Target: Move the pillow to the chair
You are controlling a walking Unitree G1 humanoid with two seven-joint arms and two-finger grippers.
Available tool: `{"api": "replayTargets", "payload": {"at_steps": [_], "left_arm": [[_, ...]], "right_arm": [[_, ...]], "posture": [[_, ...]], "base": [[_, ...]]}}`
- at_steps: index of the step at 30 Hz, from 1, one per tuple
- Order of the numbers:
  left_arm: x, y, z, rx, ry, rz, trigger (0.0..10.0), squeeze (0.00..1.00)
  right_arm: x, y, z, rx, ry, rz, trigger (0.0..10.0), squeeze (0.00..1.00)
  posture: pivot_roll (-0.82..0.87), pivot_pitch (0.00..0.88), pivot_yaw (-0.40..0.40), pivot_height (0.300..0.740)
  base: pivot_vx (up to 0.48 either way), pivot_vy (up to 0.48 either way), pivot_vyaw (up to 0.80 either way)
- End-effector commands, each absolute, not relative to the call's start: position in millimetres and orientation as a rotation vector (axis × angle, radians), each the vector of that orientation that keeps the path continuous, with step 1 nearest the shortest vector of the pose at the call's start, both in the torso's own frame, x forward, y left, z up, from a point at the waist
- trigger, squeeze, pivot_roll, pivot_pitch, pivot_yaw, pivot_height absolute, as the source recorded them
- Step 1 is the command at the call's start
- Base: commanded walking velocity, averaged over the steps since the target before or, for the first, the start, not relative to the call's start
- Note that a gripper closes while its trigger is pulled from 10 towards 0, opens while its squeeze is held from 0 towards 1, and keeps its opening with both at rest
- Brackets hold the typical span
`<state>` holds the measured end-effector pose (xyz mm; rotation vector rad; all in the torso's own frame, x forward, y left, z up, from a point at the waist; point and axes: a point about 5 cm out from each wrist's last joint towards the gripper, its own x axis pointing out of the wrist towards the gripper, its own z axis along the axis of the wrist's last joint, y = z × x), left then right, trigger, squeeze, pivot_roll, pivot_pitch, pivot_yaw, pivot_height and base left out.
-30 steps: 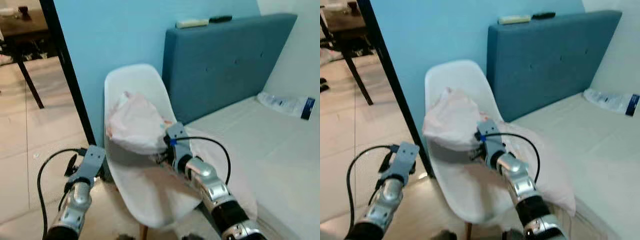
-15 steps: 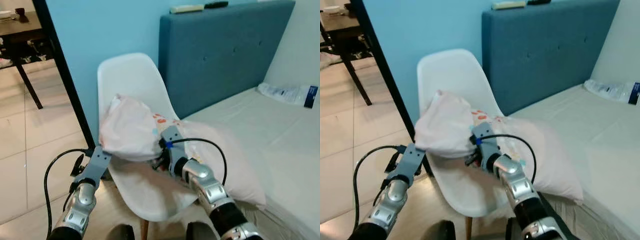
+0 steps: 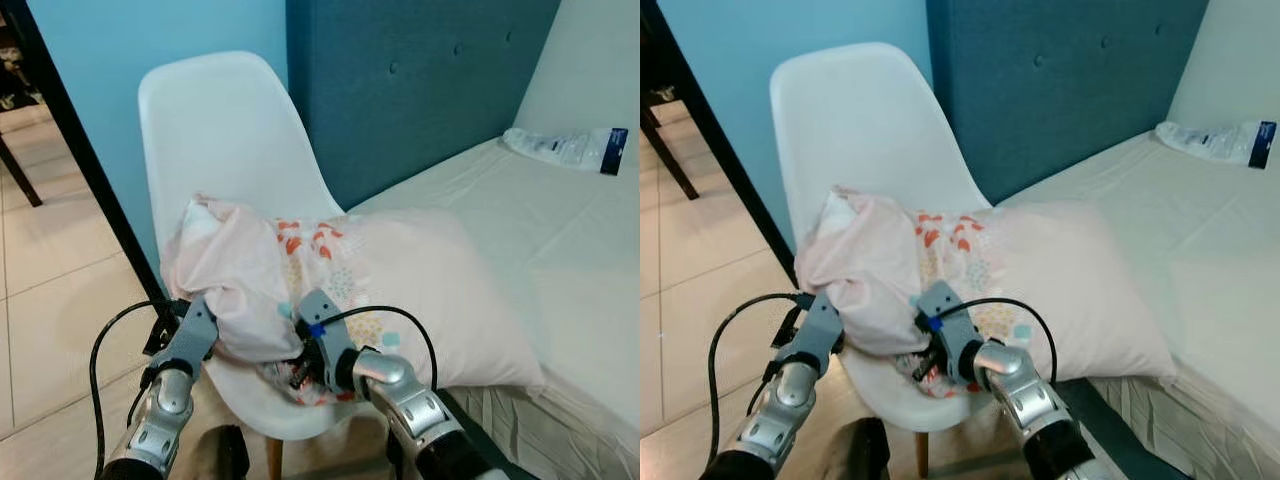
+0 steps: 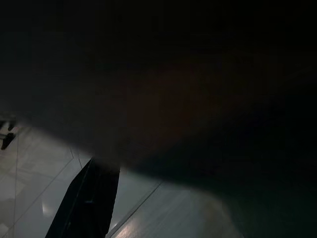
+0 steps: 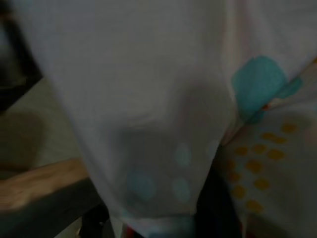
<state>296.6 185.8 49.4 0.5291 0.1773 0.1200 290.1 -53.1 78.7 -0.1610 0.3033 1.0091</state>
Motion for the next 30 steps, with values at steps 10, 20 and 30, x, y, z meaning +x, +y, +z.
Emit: {"api": "replayTargets", "payload": {"at_steps": [10,20,30], "left_arm": [[298,181,49,0.548,0.190,0.090,10.0,0.00],[301,201,58,0.585,0.180,0.196,10.0,0.00],[299,212,57,0.615,0.206,0.237,10.0,0.00]], "right_arm": [[265,-42,92,-0.077,0.232,1.239,10.0,0.00],[285,-53,111,-0.040,0.152,1.126,10.0,1.00],[258,-67,130,0.104,0.155,1.391,10.0,1.00]], "posture": [[0.01,0.087,0.017,0.500],[0.01,0.081,0.015,0.500],[0.01,0.072,0.005,0.500]], "base": [[0.000,0.000,0.00],[0.000,0.000,0.00],[0.000,0.000,0.00]]}}
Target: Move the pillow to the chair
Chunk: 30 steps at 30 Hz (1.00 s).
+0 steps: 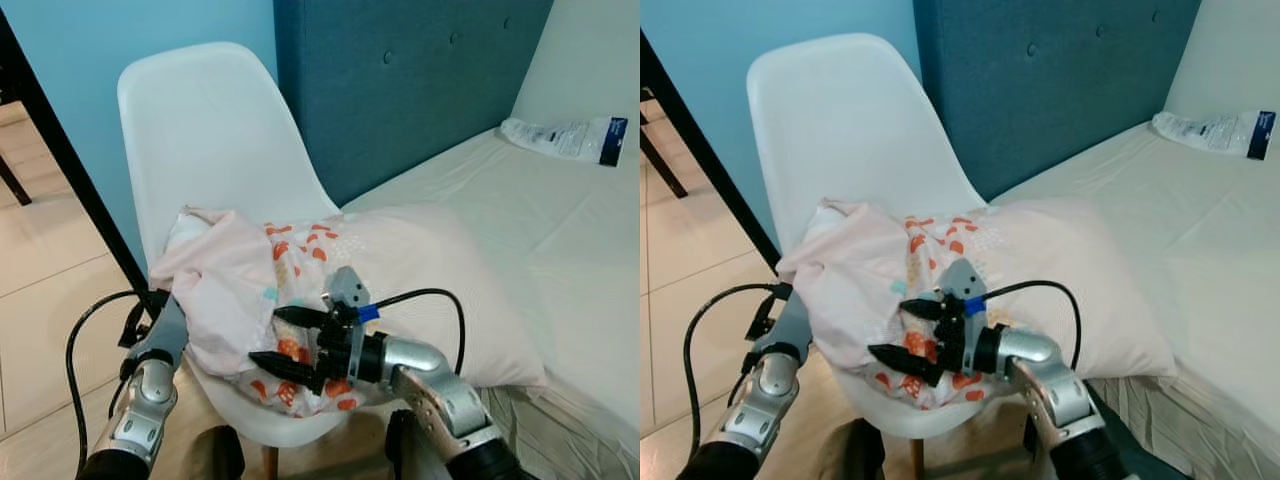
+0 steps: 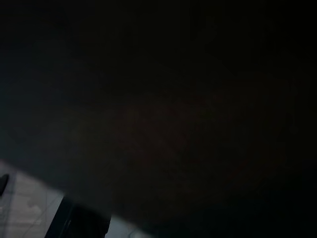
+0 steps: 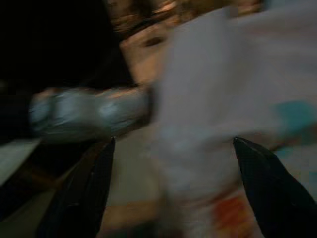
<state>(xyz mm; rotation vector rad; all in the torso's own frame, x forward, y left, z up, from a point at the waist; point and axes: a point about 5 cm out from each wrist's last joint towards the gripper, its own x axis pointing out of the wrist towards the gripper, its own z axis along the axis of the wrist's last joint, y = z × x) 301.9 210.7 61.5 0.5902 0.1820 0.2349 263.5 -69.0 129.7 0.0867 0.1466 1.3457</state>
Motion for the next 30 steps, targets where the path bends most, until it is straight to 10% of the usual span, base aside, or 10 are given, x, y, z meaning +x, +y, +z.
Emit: {"api": "replayTargets", "payload": {"at_steps": [1,3,4,5,6,14,30], "left_arm": [[296,212,52,0.616,0.229,0.235,10.0,0.00],[294,212,48,0.615,0.248,0.235,10.0,0.00],[291,213,44,0.619,0.265,0.237,10.0,0.00],[289,215,42,0.622,0.276,0.241,10.0,0.00],[286,218,40,0.630,0.289,0.251,10.0,0.00],[265,271,41,0.724,0.364,0.442,10.0,0.00],[265,316,148,0.808,-0.001,0.759,10.0,0.00]], "right_arm": [[252,-74,129,0.105,0.186,1.445,10.0,1.00],[248,-80,128,0.108,0.210,1.474,10.0,1.00],[249,-87,129,0.126,0.212,1.465,10.0,0.68],[251,-91,131,0.147,0.204,1.447,10.0,0.60],[257,-96,136,0.186,0.164,1.410,10.0,0.00],[312,-132,164,0.497,-0.065,0.897,10.0,0.00],[337,-146,149,0.479,-0.014,0.600,10.0,0.00]], "posture": [[0.01,0.069,0.003,0.500],[0.01,0.069,0.003,0.500],[0.00,0.067,-0.001,0.500],[0.00,0.067,-0.001,0.500],[0.00,0.065,-0.006,0.500],[0.01,0.060,-0.012,0.500],[0.03,0.062,-0.017,0.500]], "base": [[0.000,0.000,0.00],[0.000,0.000,0.00],[0.000,0.000,0.00],[0.000,0.000,0.00],[0.000,0.000,0.00],[0.000,0.000,0.00],[0.000,0.000,0.00]]}}
